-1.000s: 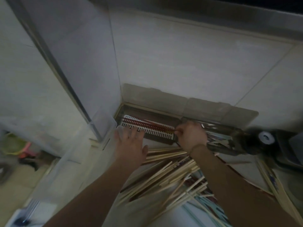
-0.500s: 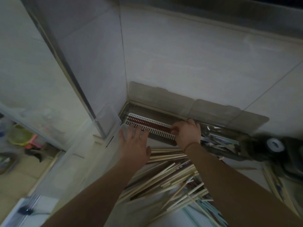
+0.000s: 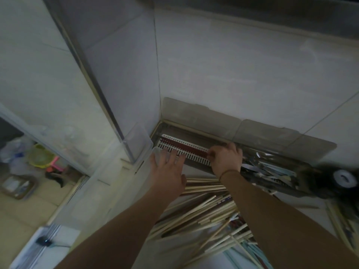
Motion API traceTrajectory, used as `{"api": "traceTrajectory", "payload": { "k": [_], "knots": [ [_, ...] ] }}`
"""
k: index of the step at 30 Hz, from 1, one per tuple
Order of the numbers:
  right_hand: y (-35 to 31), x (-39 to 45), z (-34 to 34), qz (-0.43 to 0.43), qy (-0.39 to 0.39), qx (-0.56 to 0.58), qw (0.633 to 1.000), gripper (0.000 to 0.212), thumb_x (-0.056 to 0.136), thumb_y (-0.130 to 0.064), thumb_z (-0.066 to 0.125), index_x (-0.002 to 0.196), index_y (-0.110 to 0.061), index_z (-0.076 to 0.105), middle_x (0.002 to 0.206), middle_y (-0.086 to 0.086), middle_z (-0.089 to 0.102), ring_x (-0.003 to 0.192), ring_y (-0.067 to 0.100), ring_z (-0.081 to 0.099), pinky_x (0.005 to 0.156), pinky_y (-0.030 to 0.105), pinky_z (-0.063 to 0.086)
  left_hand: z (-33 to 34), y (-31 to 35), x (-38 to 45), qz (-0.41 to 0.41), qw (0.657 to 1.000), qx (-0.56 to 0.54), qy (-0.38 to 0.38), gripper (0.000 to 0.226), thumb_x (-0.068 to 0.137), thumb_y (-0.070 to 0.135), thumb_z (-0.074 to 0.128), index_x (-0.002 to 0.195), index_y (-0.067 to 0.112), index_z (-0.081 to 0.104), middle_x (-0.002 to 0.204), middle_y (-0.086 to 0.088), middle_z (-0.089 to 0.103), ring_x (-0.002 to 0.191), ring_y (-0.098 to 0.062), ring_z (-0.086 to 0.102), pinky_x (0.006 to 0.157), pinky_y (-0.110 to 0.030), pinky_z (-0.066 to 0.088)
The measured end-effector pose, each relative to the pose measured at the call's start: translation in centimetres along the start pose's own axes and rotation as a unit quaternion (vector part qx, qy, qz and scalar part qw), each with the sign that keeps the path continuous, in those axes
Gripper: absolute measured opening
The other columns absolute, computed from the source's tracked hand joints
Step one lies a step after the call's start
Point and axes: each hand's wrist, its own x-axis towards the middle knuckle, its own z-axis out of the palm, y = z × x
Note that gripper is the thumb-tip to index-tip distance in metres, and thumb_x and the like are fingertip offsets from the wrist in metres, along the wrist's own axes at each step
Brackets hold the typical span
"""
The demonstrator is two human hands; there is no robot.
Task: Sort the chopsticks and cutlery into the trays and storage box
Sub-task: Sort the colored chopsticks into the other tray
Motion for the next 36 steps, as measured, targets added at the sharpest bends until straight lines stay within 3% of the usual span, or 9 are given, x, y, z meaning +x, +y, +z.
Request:
{"api": "traceTrajectory", "payload": {
  "k": [4, 9, 11, 15, 17, 20, 25, 28, 36],
  "knots": [
    [0.5, 0.3, 0.1, -0.04, -0.003, -0.031, 0.999, 0.014, 0.087, -0.035, 0.056, 0.093, -0.034, 0.068, 0.098, -0.004, 0.067, 0.112, 0.023, 0.042, 0.091, 0.038, 0.029, 0.0, -0.1, 0.0, 0.006, 1.0, -0.004, 0.012, 0.066, 0.084, 0.044, 0.056, 0.143, 0.027, 0.034, 0.152, -0.004, 0.033, 0.144, -0.033, 0.017, 0.115, -0.06, 0.012],
    [2.3, -0.7, -0.8, -0.02, 0.161, 0.121, 0.979, 0.012, 0.082, -0.031, 0.057, 0.08, -0.031, 0.069, 0.087, -0.008, 0.069, 0.092, 0.027, 0.052, 0.074, 0.032, 0.033, 0.4, -0.3, 0.0, 0.006, 1.0, 0.001, 0.022, 0.063, 0.075, 0.044, 0.064, 0.133, 0.026, 0.045, 0.139, -0.005, 0.046, 0.136, -0.034, 0.03, 0.11, -0.062, 0.025],
    [4.9, -2.8, -1.6, -0.024, 0.231, 0.184, 0.955, 0.01, 0.083, -0.029, 0.058, 0.081, -0.029, 0.068, 0.088, -0.009, 0.07, 0.086, 0.025, 0.058, 0.077, 0.034, 0.04, 0.7, -0.2, 0.0, 0.007, 0.999, 0.002, 0.033, 0.064, 0.072, 0.043, 0.067, 0.131, 0.025, 0.048, 0.136, -0.006, 0.049, 0.133, -0.034, 0.032, 0.107, -0.062, 0.028],
    [11.2, -11.0, -1.9, 0.011, 0.293, 0.19, 0.937, 0.014, 0.085, -0.024, 0.059, 0.082, -0.015, 0.069, 0.089, 0.002, 0.07, 0.083, 0.026, 0.061, 0.084, 0.024, 0.033, 1.1, -0.3, 0.1, 0.009, 0.999, 0.005, 0.046, 0.065, 0.072, 0.04, 0.068, 0.131, 0.024, 0.049, 0.135, -0.007, 0.05, 0.132, -0.033, 0.03, 0.106, -0.062, 0.027],
    [14.0, -15.5, -1.3, 0.05, 0.288, 0.159, 0.943, 0.023, 0.086, -0.029, 0.056, 0.082, -0.011, 0.069, 0.088, 0.007, 0.07, 0.083, 0.03, 0.061, 0.084, 0.024, 0.032, 1.0, -0.2, 0.1, 0.011, 0.999, 0.009, 0.034, 0.065, 0.076, 0.04, 0.066, 0.136, 0.024, 0.046, 0.139, -0.007, 0.046, 0.135, -0.034, 0.027, 0.109, -0.061, 0.024],
    [17.3, -21.9, -0.1, 0.096, 0.269, 0.106, 0.952, 0.019, 0.084, -0.027, 0.056, 0.083, -0.014, 0.071, 0.089, 0.006, 0.071, 0.083, 0.033, 0.061, 0.083, 0.029, 0.035, 0.8, -0.3, 0.2, 0.016, 0.999, 0.016, 0.034, 0.067, 0.077, 0.039, 0.066, 0.138, 0.022, 0.046, 0.142, -0.008, 0.045, 0.135, -0.035, 0.029, 0.11, -0.06, 0.023],
    [17.7, -30.1, 1.9, 0.079, 0.239, 0.079, 0.965, 0.02, 0.086, -0.026, 0.056, 0.083, -0.017, 0.074, 0.093, 0.002, 0.069, 0.083, 0.031, 0.06, 0.081, 0.031, 0.042, 0.6, -0.3, 0.1, 0.03, 0.998, 0.044, 0.038, 0.068, 0.076, 0.039, 0.068, 0.138, 0.02, 0.046, 0.141, -0.01, 0.047, 0.134, -0.037, 0.032, 0.11, -0.061, 0.024],
    [16.4, -32.8, 3.2, 0.057, 0.22, 0.047, 0.973, 0.023, 0.084, -0.029, 0.053, 0.077, -0.02, 0.073, 0.096, 0.002, 0.069, 0.089, 0.035, 0.058, 0.077, 0.038, 0.043, 0.3, -0.1, 0.0, 0.022, 0.998, 0.05, 0.031, 0.066, 0.078, 0.04, 0.066, 0.138, 0.02, 0.045, 0.141, -0.01, 0.046, 0.133, -0.036, 0.031, 0.11, -0.059, 0.025],
    [16.8, -35.8, 3.7, 0.186, 0.184, 0.022, 0.965, 0.031, 0.079, -0.041, 0.05, 0.089, -0.026, 0.075, 0.105, 0.004, 0.065, 0.094, 0.039, 0.054, 0.075, 0.043, 0.046, 0.2, -0.1, 0.0, 0.03, 0.996, 0.074, 0.027, 0.066, 0.078, 0.039, 0.065, 0.137, 0.018, 0.045, 0.136, -0.013, 0.049, 0.13, -0.038, 0.033, 0.106, -0.055, 0.028]
  ]
}}
